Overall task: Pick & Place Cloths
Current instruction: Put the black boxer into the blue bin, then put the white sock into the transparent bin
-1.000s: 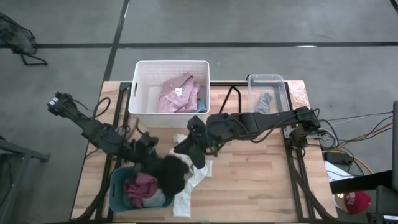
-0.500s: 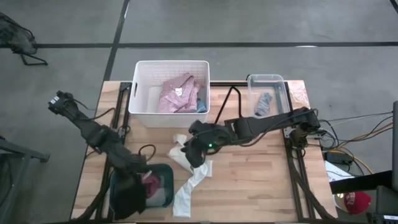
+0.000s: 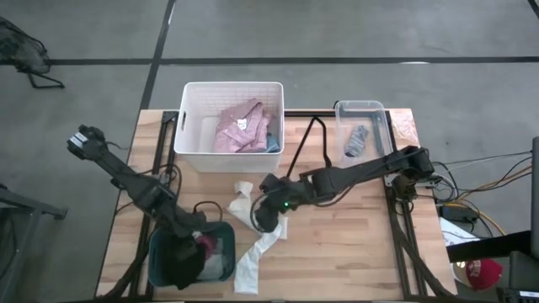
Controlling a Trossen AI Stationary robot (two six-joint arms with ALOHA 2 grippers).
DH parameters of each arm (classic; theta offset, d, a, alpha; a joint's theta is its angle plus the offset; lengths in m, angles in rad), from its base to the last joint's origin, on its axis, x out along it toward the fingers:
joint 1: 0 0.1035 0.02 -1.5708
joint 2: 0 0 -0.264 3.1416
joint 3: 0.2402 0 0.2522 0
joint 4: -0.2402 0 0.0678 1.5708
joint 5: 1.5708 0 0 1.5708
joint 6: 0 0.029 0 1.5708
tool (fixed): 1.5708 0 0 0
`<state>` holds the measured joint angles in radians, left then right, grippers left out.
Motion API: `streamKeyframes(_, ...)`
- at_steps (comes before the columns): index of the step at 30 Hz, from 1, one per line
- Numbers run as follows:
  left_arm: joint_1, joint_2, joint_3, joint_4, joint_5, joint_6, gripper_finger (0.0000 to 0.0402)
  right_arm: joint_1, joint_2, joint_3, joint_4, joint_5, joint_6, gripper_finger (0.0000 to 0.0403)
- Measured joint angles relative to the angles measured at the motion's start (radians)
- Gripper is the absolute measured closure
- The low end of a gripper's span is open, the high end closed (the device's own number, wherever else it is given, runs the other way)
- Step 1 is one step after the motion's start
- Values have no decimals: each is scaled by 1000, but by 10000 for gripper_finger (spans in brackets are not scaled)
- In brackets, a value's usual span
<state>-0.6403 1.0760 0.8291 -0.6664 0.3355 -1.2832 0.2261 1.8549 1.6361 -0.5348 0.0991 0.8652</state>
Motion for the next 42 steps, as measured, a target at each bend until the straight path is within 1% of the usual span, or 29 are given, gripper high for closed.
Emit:
streamKeyframes(3, 1, -1, -7, 1, -1, -6, 261, 8, 0, -54, 2, -7, 33, 233)
streamKeyframes(7, 1, -6, -7, 11, -10, 3, 204, 18, 0, -136, 30, -6, 89, 245)
streamKeyframes(11, 2, -21, -7, 65, -22, 8, 154, 19, 0, -215, 177, -6, 127, 259)
streamKeyframes(15, 3, -49, 9, 102, -21, -1, 125, 17, 5, -271, 315, 9, 127, 267)
streamKeyframes(19, 5, -85, 41, 106, -25, 33, 118, 12, 38, -278, 333, 13, 126, 263)
streamKeyframes(22, 6, -112, 57, 108, -88, 67, 117, 13, 85, -264, 326, -9, 123, 255)
streamKeyframes(25, 6, -139, 76, 115, -210, 93, 117, 19, 141, -244, 326, -71, 136, 246)
streamKeyframes(28, 6, -165, 93, 143, -341, 112, 117, 20, 187, -228, 321, -140, 184, 240)
streamKeyframes(31, 7, -185, 105, 163, -458, 144, 117, 18, 223, -209, 323, -153, 227, 235)
streamKeyframes(34, 8, -202, 107, 194, -535, 183, 117, 18, 257, -177, 326, -152, 222, 235)
streamKeyframes(39, 8, -214, 108, 207, -607, 191, 117, 19, 318, -110, 320, -152, 168, 247)
streamKeyframes(42, 8, -213, 108, 212, -611, 185, 117, 18, 345, -72, 298, -149, 148, 260)
